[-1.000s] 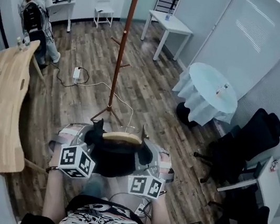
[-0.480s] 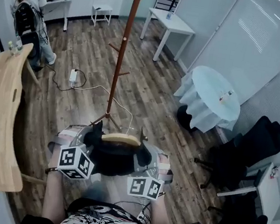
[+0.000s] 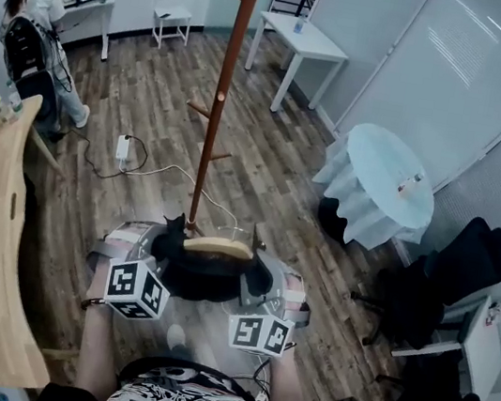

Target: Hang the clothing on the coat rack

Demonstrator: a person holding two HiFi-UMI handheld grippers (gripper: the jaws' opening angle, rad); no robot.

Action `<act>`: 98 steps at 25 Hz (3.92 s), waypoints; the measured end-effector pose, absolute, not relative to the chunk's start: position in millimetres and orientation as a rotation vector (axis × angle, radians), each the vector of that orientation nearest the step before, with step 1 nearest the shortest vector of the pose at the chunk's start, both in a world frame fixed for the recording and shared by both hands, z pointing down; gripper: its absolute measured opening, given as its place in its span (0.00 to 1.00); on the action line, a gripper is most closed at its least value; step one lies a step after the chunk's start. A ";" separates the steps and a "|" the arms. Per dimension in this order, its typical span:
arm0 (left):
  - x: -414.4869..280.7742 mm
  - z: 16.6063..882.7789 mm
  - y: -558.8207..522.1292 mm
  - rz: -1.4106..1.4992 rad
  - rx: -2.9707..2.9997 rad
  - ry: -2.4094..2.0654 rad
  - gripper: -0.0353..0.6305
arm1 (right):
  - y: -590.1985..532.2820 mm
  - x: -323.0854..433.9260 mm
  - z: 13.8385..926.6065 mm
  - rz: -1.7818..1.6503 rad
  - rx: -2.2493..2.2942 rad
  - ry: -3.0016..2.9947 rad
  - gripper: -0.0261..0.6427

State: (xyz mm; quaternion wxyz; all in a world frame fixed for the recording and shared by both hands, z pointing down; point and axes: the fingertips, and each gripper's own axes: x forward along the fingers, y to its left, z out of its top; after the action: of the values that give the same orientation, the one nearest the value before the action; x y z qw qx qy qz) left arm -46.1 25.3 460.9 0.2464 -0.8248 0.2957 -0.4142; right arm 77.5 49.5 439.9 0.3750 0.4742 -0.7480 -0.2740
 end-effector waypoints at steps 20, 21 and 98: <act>-70.9 464.4 -112.3 -1.095 -2.236 0.712 0.05 | -78.6 52.9 434.0 -0.695 1.257 -1.862 0.21; -70.2 465.4 -117.9 -1.097 -2.241 0.710 0.05 | -83.7 53.5 434.7 -0.693 1.256 -1.862 0.21; -95.5 568.9 -376.1 -1.360 -2.439 0.687 0.05 | -372.8 28.2 531.7 -0.534 0.998 -2.004 0.19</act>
State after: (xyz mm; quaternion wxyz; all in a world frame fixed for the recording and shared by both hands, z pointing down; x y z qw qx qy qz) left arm -95.5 -376.1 568.9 0.1326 -0.8405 0.2367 -0.4689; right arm 28.2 -372.8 531.7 0.4076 0.3960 -0.7951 -0.2117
